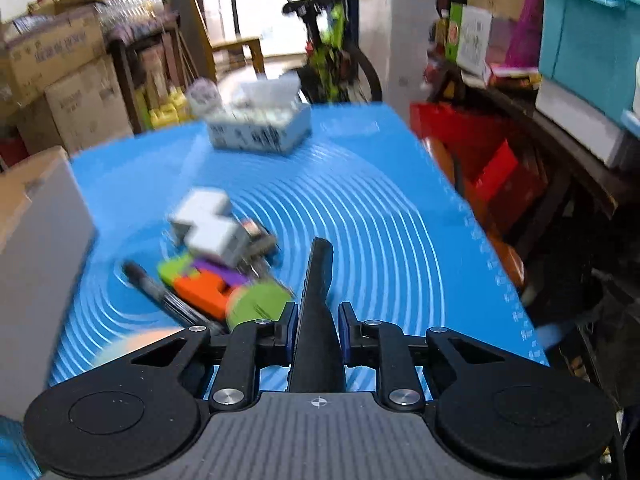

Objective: Organize rigid objects
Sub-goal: 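Lift the black remote with the right tool and release it into the beige bin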

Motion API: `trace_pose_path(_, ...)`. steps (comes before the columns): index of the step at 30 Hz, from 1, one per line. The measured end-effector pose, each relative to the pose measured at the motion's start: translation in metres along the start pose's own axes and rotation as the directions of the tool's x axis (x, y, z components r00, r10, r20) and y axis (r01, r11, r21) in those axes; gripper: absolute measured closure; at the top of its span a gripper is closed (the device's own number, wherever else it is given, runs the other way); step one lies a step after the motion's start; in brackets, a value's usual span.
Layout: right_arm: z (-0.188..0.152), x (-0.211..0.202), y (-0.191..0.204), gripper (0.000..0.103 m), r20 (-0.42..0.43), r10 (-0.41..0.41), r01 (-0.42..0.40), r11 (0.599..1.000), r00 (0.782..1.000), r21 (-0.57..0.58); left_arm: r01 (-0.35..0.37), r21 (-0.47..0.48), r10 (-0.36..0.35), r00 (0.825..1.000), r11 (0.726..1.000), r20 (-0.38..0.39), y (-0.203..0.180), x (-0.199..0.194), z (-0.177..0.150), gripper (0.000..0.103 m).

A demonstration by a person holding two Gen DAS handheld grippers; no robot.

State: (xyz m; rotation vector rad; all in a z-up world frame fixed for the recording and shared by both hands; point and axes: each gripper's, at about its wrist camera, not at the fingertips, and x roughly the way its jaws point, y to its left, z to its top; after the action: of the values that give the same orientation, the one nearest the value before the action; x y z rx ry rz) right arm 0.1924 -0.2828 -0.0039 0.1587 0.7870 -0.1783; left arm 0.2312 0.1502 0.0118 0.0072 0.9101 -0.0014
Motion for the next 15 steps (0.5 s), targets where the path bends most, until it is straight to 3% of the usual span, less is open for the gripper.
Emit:
trace_pose_path(8, 0.035, -0.038, 0.039, 0.073, 0.125, 0.134, -0.131, 0.991, 0.983, -0.032, 0.000, 0.001, 0.000, 1.000, 1.000, 0.000, 0.000, 0.000, 0.000, 0.098)
trace_pose_path(15, 0.066, -0.069, 0.096, 0.073, 0.210, 0.280, -0.264, 0.959, 0.937, -0.101, 0.002, 0.003, -0.002, 1.000, 1.000, 0.000, -0.002, 0.000, -0.001, 0.098)
